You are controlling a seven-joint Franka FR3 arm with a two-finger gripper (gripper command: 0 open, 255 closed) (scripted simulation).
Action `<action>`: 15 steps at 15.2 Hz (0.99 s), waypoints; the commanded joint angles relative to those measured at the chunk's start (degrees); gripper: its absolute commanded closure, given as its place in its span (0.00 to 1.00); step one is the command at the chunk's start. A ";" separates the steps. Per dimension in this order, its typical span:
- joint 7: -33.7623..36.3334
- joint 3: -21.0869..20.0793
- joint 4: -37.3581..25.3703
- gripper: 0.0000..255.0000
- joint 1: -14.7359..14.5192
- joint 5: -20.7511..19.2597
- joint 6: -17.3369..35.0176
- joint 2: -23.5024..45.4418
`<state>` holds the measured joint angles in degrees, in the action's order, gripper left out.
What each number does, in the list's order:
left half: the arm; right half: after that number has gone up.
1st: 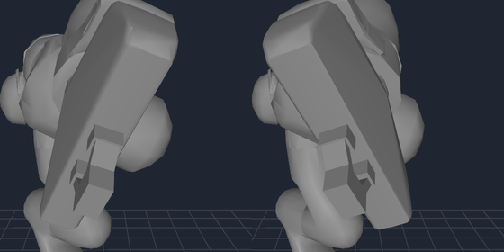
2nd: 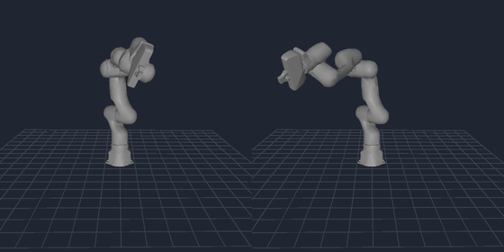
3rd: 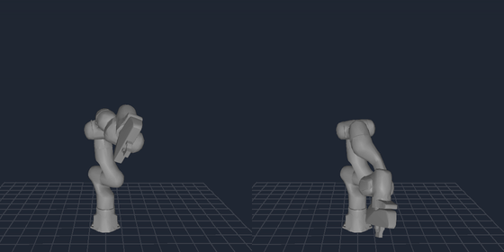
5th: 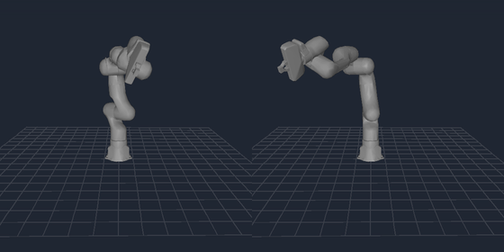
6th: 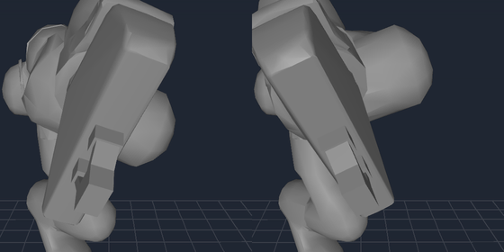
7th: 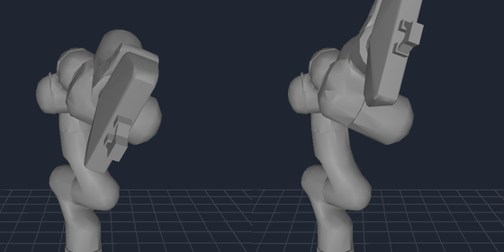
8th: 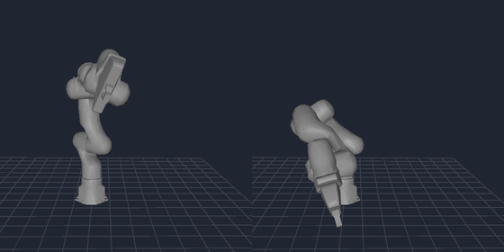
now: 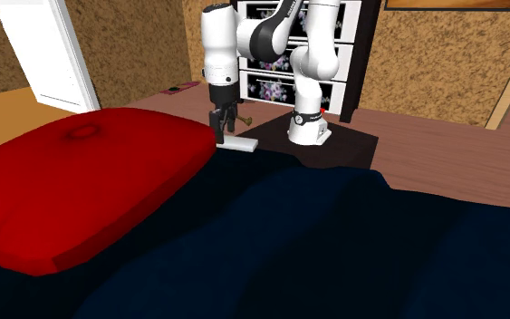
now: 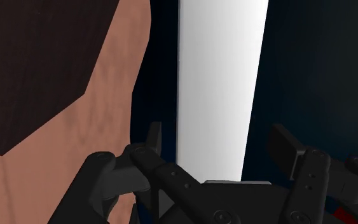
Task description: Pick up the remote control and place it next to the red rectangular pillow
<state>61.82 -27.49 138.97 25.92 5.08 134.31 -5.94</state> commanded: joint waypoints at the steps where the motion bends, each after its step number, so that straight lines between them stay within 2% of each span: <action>1: 0.00 0.01 0.00 0.00 0.01 0.00 0.02 0.01; 4: 0.01 0.00 -0.03 0.00 0.01 -0.01 0.00 0.02; 8: -1.68 0.91 -3.33 0.00 -0.18 2.08 -7.92 -4.95; 15: -1.68 0.93 -3.33 0.00 -0.20 2.07 -7.92 -4.94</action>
<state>60.14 -26.57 135.64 25.71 7.16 126.41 -10.88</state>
